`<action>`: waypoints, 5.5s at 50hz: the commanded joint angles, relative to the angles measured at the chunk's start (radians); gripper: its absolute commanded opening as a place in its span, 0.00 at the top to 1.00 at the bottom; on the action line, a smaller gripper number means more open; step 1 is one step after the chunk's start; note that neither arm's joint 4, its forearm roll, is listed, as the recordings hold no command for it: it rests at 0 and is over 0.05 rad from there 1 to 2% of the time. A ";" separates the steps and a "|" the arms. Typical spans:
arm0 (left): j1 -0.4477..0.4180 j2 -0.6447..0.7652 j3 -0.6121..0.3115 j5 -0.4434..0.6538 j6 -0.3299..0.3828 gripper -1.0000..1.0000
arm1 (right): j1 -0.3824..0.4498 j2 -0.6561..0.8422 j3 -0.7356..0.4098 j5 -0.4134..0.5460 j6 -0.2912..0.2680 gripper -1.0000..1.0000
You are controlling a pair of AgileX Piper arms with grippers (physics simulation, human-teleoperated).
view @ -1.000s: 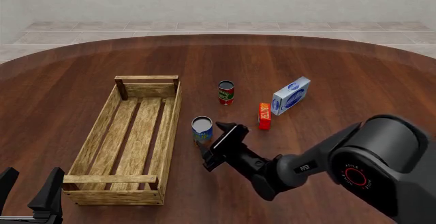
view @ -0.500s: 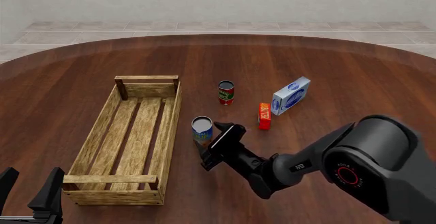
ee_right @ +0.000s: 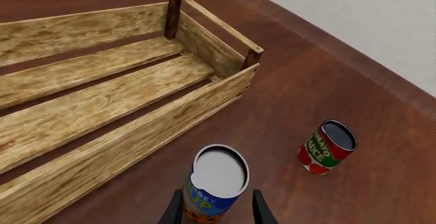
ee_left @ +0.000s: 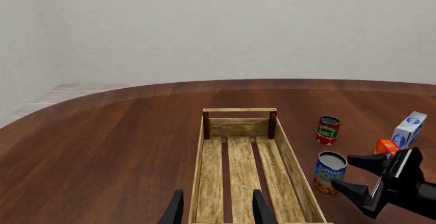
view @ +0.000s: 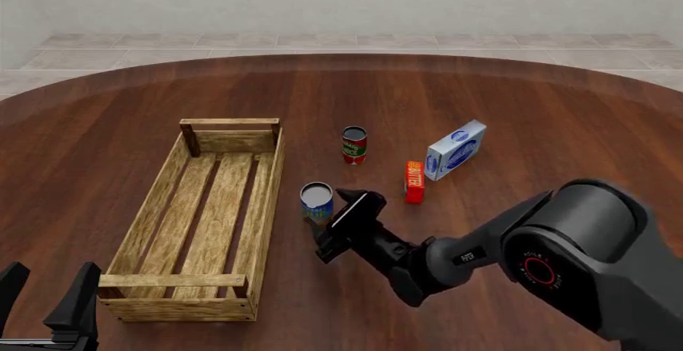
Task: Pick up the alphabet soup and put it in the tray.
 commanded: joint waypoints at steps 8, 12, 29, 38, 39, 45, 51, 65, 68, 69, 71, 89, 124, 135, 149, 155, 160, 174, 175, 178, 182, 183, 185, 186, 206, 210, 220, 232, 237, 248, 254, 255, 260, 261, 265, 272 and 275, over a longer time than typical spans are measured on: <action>0.000 0.000 0.000 0.000 0.000 0.00 | 0.000 0.015 -0.028 0.012 -0.007 0.00; 0.000 0.000 0.000 0.000 0.000 0.00 | 0.003 0.015 -0.027 0.011 -0.008 0.00; 0.000 0.000 0.000 0.000 0.000 0.00 | 0.009 0.042 -0.060 0.023 -0.016 0.00; 0.000 0.000 0.000 0.000 0.000 0.00 | 0.013 0.047 -0.067 0.024 -0.012 0.00; 0.000 0.000 0.000 0.000 0.000 0.00 | 0.013 0.050 -0.070 0.024 -0.012 0.00; 0.000 0.000 0.000 0.000 0.000 0.00 | 0.001 0.067 -0.087 0.028 -0.014 0.00; 0.000 0.000 0.000 0.000 0.000 0.00 | 0.000 0.063 -0.097 0.033 -0.012 0.00; 0.000 0.000 0.000 0.000 0.000 0.00 | -0.008 0.017 -0.038 -0.013 0.011 1.00; 0.000 0.000 0.000 0.000 0.000 0.00 | -0.005 0.004 -0.024 -0.018 0.014 1.00; 0.000 0.000 0.000 0.000 0.000 0.00 | -0.006 -0.006 -0.019 -0.016 0.020 1.00; 0.000 0.000 0.000 0.000 0.000 0.00 | -0.001 -0.026 -0.002 -0.024 0.017 1.00; 0.000 0.000 0.000 0.000 0.000 0.00 | 0.012 -0.235 0.098 0.001 0.043 1.00; 0.000 0.000 0.000 0.000 0.000 0.00 | 0.090 -0.476 0.122 0.155 0.078 1.00; 0.000 0.001 0.000 0.000 0.000 0.00 | 0.117 -0.535 0.087 0.235 0.100 1.00; 0.001 0.002 0.000 0.000 0.001 0.00 | 0.175 -0.597 0.021 0.350 0.122 1.00; 0.000 0.000 0.000 0.000 0.000 0.00 | 0.195 -0.604 0.001 0.372 0.122 1.00; 0.000 0.000 0.000 0.000 0.000 0.00 | 0.208 -0.603 -0.016 0.385 0.119 1.00; 0.000 0.000 0.000 0.000 0.000 0.00 | 0.198 -0.517 -0.082 0.381 0.128 1.00; 0.000 0.000 0.000 0.000 0.000 0.00 | 0.198 -0.500 -0.098 0.391 0.140 1.00; 0.000 0.000 0.000 0.000 0.000 0.00 | 0.202 -0.477 -0.119 0.397 0.145 1.00; 0.000 0.000 0.000 0.000 0.000 0.00 | 0.208 -0.458 -0.144 0.407 0.138 1.00; 0.000 0.000 0.000 0.000 0.000 0.00 | 0.211 -0.454 -0.151 0.410 0.136 1.00; 0.000 0.000 0.000 0.000 0.000 0.00 | 0.217 -0.447 -0.161 0.414 0.134 1.00; 0.000 0.000 0.000 0.000 0.000 0.00 | 0.220 -0.440 -0.170 0.418 0.135 1.00; 0.000 0.000 0.000 0.000 0.000 0.00 | 0.268 -0.364 -0.255 0.443 0.130 1.00; 0.000 0.000 0.000 0.000 0.000 0.00 | 0.267 -0.349 -0.274 0.444 0.137 1.00; 0.000 0.000 0.000 0.000 0.000 0.00 | 0.274 -0.312 -0.295 0.435 0.152 1.00; 0.000 0.000 0.000 0.000 0.000 0.00 | 0.275 -0.266 -0.338 0.445 0.142 1.00; 0.000 0.000 0.000 0.000 0.000 0.00 | 0.288 -0.257 -0.344 0.444 0.127 1.00; 0.000 0.000 0.000 0.000 0.000 0.00 | 0.286 -0.226 -0.387 0.443 0.122 1.00; 0.000 0.000 0.000 0.000 0.000 0.00 | 0.293 -0.208 -0.393 0.428 0.126 1.00; 0.000 0.000 0.000 0.000 0.000 0.00 | 0.294 -0.205 -0.395 0.427 0.127 1.00; 0.000 0.000 0.000 0.000 0.000 0.00 | 0.300 -0.197 -0.400 0.424 0.132 1.00; 0.000 0.000 0.000 0.000 0.000 0.00 | 0.302 -0.195 -0.400 0.422 0.131 1.00; 0.000 0.000 0.000 0.000 0.000 0.00 | 0.302 -0.175 -0.415 0.423 0.134 1.00; 0.000 0.000 0.000 0.000 0.000 0.00 | 0.308 -0.122 -0.432 0.419 0.117 1.00; 0.000 0.000 0.000 0.000 0.000 0.00 | 0.312 -0.100 -0.432 0.409 0.108 1.00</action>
